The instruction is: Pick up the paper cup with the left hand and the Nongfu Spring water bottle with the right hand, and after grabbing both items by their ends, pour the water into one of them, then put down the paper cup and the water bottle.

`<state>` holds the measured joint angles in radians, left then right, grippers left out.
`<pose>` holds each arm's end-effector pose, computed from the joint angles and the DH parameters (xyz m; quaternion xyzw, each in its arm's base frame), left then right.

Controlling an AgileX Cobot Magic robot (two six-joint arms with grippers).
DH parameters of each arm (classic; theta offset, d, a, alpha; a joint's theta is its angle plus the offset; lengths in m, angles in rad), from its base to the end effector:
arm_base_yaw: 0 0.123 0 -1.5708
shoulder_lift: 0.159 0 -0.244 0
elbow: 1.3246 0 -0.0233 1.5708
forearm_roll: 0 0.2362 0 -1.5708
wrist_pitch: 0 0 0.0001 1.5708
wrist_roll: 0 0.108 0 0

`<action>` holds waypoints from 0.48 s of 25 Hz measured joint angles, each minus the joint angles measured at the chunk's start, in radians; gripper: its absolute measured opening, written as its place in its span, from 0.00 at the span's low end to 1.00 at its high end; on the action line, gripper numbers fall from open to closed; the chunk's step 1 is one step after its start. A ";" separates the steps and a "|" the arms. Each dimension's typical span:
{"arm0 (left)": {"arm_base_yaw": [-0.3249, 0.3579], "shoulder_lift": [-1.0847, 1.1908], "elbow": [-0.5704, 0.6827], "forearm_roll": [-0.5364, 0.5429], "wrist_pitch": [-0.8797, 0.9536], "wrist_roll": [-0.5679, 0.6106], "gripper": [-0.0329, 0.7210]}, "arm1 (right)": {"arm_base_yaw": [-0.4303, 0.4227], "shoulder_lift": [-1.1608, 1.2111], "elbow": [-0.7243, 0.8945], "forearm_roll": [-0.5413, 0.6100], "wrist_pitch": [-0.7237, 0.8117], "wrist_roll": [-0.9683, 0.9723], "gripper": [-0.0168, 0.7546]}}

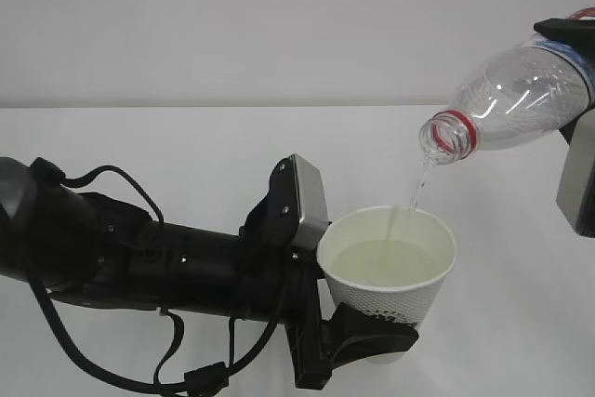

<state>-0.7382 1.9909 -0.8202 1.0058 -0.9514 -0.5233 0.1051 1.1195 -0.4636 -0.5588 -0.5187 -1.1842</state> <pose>0.1984 -0.2808 0.0960 0.5370 0.6050 -0.4300 0.4009 0.2404 0.0539 0.2367 -0.6325 0.3958 -0.3970 0.5345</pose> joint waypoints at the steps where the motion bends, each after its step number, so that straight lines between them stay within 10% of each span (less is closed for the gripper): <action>1: 0.000 0.000 0.000 0.000 0.000 0.000 0.76 | 0.000 0.000 0.000 0.000 0.000 0.000 0.57; 12: 0.000 0.000 0.000 0.000 0.000 0.000 0.76 | 0.000 0.000 0.000 0.000 -0.001 -0.002 0.57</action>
<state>-0.7382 1.9909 -0.8202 1.0058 -0.9514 -0.5233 0.1051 1.1195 -0.4636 -0.5588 -0.5202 -1.1858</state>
